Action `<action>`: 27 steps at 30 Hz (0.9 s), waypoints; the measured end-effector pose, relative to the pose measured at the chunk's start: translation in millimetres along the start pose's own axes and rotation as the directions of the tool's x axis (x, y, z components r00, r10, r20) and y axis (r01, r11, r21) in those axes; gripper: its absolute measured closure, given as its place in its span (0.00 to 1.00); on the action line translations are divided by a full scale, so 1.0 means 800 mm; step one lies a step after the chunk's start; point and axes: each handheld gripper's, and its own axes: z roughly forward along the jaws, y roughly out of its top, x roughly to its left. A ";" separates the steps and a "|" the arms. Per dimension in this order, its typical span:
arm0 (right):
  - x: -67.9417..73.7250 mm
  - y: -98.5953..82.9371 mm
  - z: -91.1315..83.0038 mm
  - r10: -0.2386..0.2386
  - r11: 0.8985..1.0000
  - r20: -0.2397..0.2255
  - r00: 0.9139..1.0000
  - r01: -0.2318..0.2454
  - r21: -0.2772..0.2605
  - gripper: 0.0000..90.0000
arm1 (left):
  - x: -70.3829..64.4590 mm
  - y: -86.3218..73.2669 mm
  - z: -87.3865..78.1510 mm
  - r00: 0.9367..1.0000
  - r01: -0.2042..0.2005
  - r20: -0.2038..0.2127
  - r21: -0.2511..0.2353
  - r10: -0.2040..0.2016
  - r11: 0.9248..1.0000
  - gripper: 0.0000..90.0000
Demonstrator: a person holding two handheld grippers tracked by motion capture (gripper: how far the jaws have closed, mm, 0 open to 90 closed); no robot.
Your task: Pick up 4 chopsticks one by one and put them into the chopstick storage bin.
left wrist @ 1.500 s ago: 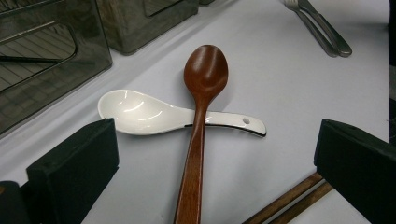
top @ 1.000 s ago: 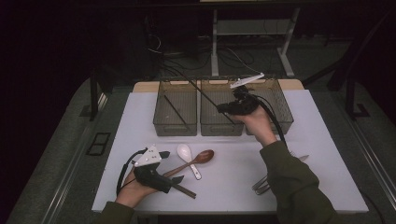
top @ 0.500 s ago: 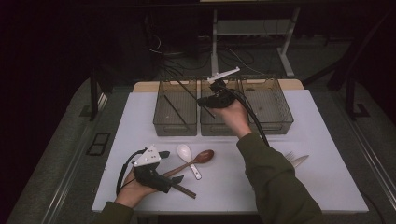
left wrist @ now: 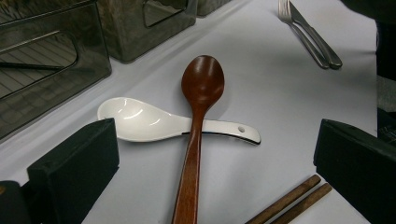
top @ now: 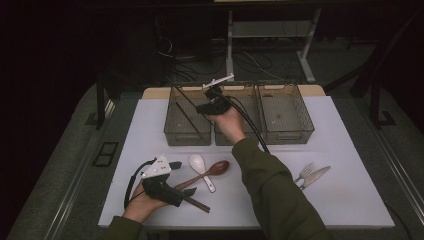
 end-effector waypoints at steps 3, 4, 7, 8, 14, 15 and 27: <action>0.004 0.000 0.012 0.000 1.000 0.003 1.000 0.000 0.012 0.95 | 0.000 0.000 0.000 1.000 -0.004 -0.001 0.002 0.004 1.000 0.00; 0.004 0.000 0.016 -0.005 1.000 0.003 1.000 0.005 0.018 0.95 | 0.000 0.000 0.000 1.000 -0.002 -0.001 0.003 0.002 1.000 0.00; 0.006 -0.002 0.025 -0.006 0.999 0.008 1.000 0.006 0.034 0.95 | -0.001 0.000 0.001 1.000 0.002 -0.001 0.000 -0.002 1.000 0.00; 0.006 -0.003 0.028 -0.009 0.999 0.009 1.000 0.008 0.039 0.95 | -0.001 0.000 0.001 1.000 0.001 0.000 0.000 -0.001 1.000 0.00; 0.009 -0.010 0.042 -0.020 0.997 0.021 1.000 0.018 0.075 0.95 | -0.001 0.000 0.001 1.000 -0.001 0.000 0.001 0.001 1.000 0.00; 0.010 -0.011 0.043 -0.021 0.997 0.024 0.999 0.019 0.079 0.95 | -0.001 0.000 0.001 1.000 -0.001 0.000 0.002 0.001 1.000 0.00; 0.021 -0.015 0.051 -0.067 0.990 0.043 0.997 0.061 0.125 0.85 | -0.001 0.000 0.002 1.000 -0.003 0.004 0.008 0.003 1.000 0.00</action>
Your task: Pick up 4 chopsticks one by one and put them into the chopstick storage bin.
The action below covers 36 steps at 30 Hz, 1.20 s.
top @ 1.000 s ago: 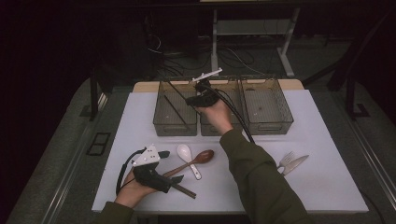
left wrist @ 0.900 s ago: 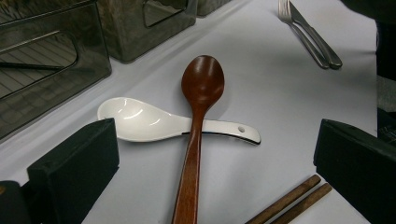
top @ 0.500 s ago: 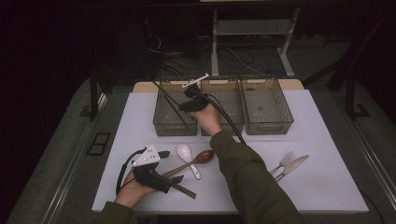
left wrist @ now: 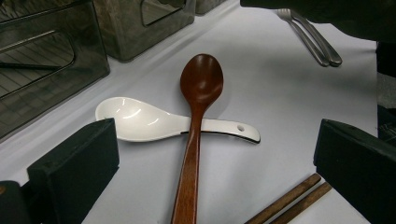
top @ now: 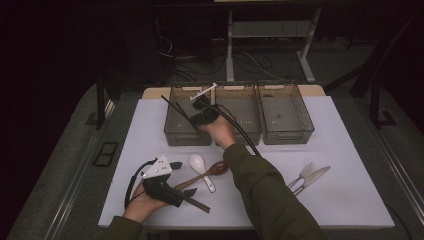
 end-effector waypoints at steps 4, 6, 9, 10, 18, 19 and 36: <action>0.001 0.000 -0.002 -0.009 1.000 0.009 1.000 0.009 -0.001 0.77 | 0.000 0.000 0.000 1.000 -0.001 0.000 0.000 0.001 1.000 0.00; 0.002 0.000 -0.005 -0.009 1.000 0.001 1.000 0.009 -0.006 0.71 | 0.000 0.000 0.000 1.000 -0.002 -0.001 0.001 0.002 1.000 0.00; 0.003 0.000 -0.012 -0.018 1.000 -0.012 1.000 0.018 -0.015 0.61 | 0.001 0.000 0.000 1.000 -0.002 -0.001 0.003 0.002 1.000 0.00; 0.003 0.000 -0.016 -0.016 1.000 -0.024 1.000 0.016 -0.021 0.59 | 0.001 0.000 0.000 1.000 -0.003 -0.001 0.004 0.003 1.000 0.00; -0.003 -0.018 -0.054 -0.040 0.996 -0.069 0.997 0.035 -0.077 0.45 | 0.001 -0.001 0.001 1.000 -0.002 -0.007 0.010 0.002 1.000 0.00; -0.004 -0.022 -0.059 -0.043 0.996 -0.071 0.997 0.037 -0.080 0.44 | 0.001 -0.001 0.001 1.000 -0.002 -0.009 0.011 0.002 1.000 0.00; -0.034 -0.098 -0.153 -0.069 0.988 -0.108 0.992 0.052 -0.147 0.30 | 0.004 -0.002 0.001 1.000 0.003 -0.022 -0.003 -0.003 1.000 0.00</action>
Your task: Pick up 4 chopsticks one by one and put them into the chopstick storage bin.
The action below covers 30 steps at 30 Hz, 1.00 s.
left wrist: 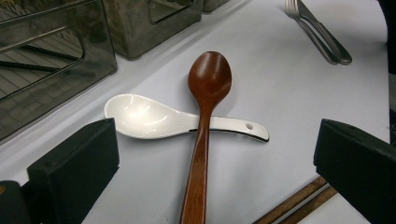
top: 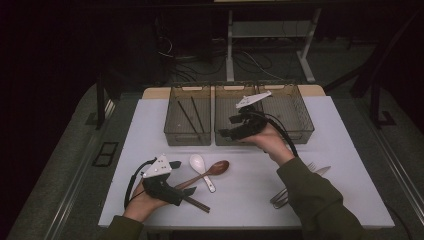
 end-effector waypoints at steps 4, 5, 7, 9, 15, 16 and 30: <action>-0.003 -0.019 -0.023 0.009 1.000 -0.007 1.000 -0.009 -0.024 0.27 | 0.000 0.000 0.001 1.000 0.000 0.002 0.006 0.000 1.000 0.00; -0.004 -0.026 -0.029 0.015 0.999 -0.015 1.000 -0.015 -0.030 0.27 | 0.000 0.001 0.001 1.000 -0.001 0.003 0.006 0.001 1.000 0.00; -0.006 -0.038 -0.041 0.037 0.998 -0.007 0.999 -0.038 -0.041 0.26 | 0.001 0.001 0.001 1.000 -0.002 0.002 0.006 0.002 1.000 0.00; -0.007 -0.052 -0.054 0.037 0.998 0.032 0.999 -0.036 -0.044 0.25 | 0.001 0.002 0.000 1.000 0.001 0.002 -0.002 -0.001 1.000 0.00; -0.002 -0.090 -0.085 0.033 0.997 0.094 0.995 -0.027 -0.067 0.21 | 0.003 0.003 -0.003 1.000 0.006 -0.010 -0.006 -0.006 1.000 0.00; -0.002 -0.097 -0.090 0.037 0.997 0.089 0.995 -0.030 -0.076 0.20 | 0.003 0.003 -0.002 1.000 0.007 -0.011 -0.010 -0.007 1.000 0.00; 0.004 -0.175 -0.131 0.071 0.991 0.152 0.986 -0.053 -0.122 0.20 | 0.007 0.004 -0.004 1.000 0.002 -0.024 -0.006 -0.002 1.000 0.00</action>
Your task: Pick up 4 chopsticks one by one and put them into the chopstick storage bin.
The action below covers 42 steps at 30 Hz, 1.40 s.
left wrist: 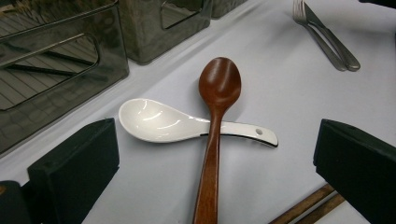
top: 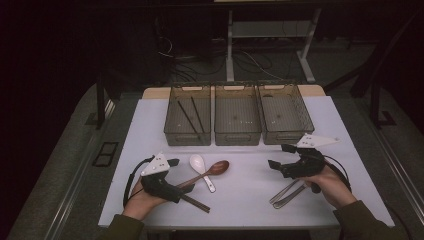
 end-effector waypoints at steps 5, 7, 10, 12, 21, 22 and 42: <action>0.003 -0.022 -0.013 0.003 1.000 0.023 1.000 -0.003 0.013 0.19 | 0.006 0.002 -0.003 1.000 -0.003 -0.010 -0.006 0.002 1.000 0.01; 0.004 -0.032 -0.020 0.002 1.000 0.027 1.000 -0.002 0.019 0.19 | 0.008 0.003 -0.005 1.000 0.005 -0.024 0.001 -0.005 1.000 0.03; 0.006 -0.046 -0.029 0.003 1.000 0.034 0.999 -0.004 0.030 0.19 | 0.014 0.003 -0.012 0.999 0.005 -0.052 0.011 -0.005 1.000 0.08; 0.006 -0.054 -0.035 0.009 0.999 0.032 0.999 -0.010 0.031 0.19 | 0.021 0.002 -0.017 0.998 0.003 -0.063 0.027 -0.001 1.000 0.15; 0.003 -0.072 -0.048 0.018 0.998 0.057 0.998 -0.021 0.052 0.19 | 0.053 -0.020 -0.033 0.995 0.036 -0.093 0.119 -0.025 0.992 0.57; 0.002 -0.072 -0.047 0.020 0.998 0.056 0.998 -0.022 0.051 0.19 | 0.056 -0.022 -0.035 0.995 0.037 -0.102 0.131 -0.023 0.991 0.62; 0.003 -0.072 -0.046 0.017 0.998 0.059 0.998 -0.020 0.058 0.19 | 0.070 -0.054 -0.061 0.982 0.099 -0.182 0.252 -0.053 0.963 0.91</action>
